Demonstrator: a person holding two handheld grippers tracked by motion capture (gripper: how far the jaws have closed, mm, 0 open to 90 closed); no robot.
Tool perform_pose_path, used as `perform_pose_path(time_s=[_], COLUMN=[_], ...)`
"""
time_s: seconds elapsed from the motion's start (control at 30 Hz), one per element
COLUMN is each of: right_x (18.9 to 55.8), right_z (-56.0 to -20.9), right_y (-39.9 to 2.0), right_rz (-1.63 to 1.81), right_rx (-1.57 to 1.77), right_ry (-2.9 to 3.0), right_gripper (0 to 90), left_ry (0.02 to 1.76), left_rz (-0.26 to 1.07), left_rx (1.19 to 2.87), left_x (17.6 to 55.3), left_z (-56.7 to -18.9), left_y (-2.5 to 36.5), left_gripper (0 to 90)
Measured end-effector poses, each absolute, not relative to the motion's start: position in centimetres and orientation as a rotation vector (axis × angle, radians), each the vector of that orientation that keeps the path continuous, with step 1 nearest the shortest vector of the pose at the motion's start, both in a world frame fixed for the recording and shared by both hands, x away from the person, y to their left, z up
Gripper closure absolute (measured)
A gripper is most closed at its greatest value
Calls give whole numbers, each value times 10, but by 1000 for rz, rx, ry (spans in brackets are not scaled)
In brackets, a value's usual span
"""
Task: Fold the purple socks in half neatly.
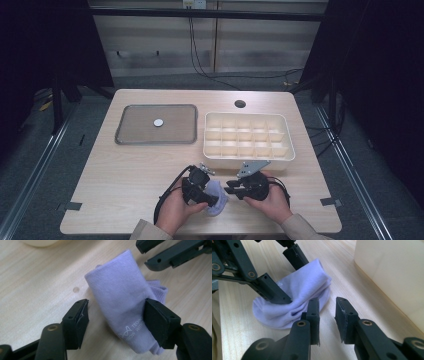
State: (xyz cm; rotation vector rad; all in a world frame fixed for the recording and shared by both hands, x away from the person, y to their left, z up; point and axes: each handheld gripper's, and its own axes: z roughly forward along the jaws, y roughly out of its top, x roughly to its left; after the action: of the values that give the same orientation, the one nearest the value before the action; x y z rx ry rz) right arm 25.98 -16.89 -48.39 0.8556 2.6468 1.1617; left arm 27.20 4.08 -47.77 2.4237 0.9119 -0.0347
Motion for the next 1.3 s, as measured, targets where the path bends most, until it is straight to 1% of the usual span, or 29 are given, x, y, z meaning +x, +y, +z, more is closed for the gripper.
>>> perform_pose_path(time_s=[0.1,0.17,0.33,0.53,0.57,1.03,1.23,1.27,1.3], right_x=[260,260,260,261,261,262,262,262,262], right_z=[-483,-483,-483,-481,-480,-472,-467,-466,-465], right_y=[-169,-169,-169,-168,-168,-165,-163,-161,-160], right_rz=[1157,1161,1153,1160,1166,1174,1217,1221,1226], right_rx=[862,859,857,861,867,867,889,892,898], right_ry=[2645,2644,2650,2646,2643,2636,2622,2618,2621], right_gripper=[731,716,713,693,671,643,599,573,572], left_ry=[908,913,922,914,914,928,963,965,975], left_rz=[-13,-42,-61,-51,-36,-18,4,5,18], left_rx=[2415,2390,2375,2371,2374,2342,2332,2338,2334], left_x=[272,273,274,274,275,280,283,284,284], left_z=[-477,-477,-475,-465,-463,-450,-450,-450,-451], left_y=[40,42,46,52,55,72,79,81,82], left_gripper=[367,378,364,351,347,342,338,338,338])
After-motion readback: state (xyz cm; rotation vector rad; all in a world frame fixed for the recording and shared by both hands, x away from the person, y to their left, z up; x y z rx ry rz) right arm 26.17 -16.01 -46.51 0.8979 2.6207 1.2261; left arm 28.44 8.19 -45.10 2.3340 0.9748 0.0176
